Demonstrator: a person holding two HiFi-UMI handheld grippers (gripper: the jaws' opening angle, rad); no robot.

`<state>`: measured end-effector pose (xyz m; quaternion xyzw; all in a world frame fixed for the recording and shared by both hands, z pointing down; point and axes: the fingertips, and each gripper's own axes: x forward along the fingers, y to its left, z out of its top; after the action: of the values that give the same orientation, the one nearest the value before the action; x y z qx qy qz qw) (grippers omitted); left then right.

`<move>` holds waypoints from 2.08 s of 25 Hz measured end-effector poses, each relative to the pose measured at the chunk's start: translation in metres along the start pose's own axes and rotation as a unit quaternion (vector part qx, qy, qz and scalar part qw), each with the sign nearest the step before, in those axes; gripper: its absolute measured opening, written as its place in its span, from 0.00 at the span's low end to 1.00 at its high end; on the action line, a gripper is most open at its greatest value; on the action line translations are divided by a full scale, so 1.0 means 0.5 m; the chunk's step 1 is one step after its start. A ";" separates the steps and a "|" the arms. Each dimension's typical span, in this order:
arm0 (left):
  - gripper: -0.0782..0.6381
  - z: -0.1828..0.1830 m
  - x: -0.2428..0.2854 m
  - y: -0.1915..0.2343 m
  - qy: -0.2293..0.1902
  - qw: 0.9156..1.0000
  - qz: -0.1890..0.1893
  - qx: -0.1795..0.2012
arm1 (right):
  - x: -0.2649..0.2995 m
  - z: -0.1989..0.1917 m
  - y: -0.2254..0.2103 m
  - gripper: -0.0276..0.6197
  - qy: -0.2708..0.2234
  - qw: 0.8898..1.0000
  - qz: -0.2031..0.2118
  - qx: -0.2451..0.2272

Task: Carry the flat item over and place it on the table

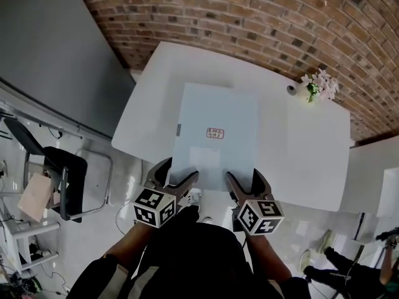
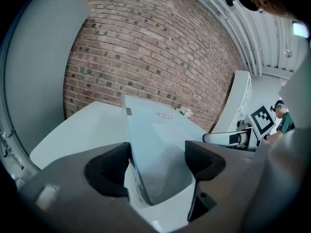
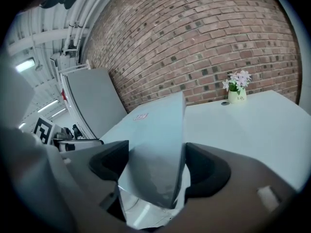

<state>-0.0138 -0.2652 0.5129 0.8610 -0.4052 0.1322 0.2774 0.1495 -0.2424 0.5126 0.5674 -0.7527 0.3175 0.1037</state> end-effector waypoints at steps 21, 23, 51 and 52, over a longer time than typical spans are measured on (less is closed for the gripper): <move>0.62 -0.061 0.124 0.119 0.079 0.997 -0.012 -0.020 | 0.155 -0.063 -0.051 0.60 0.065 0.997 -0.021 0.028; 0.62 -0.065 0.128 0.126 0.082 0.996 -0.013 -0.022 | 0.162 -0.067 -0.051 0.60 0.068 0.997 -0.023 0.029; 0.62 -0.162 0.160 0.164 0.142 0.990 -0.015 0.013 | 0.209 -0.163 -0.078 0.60 0.116 0.992 -0.037 0.020; 0.62 -0.164 0.161 0.165 0.142 0.990 -0.016 0.015 | 0.209 -0.165 -0.080 0.60 0.118 0.992 -0.038 0.020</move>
<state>-0.0262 -0.3104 0.6465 0.8440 -0.3457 0.2553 0.3210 0.1345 -0.2819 0.6453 0.5562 -0.7065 0.3933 0.1921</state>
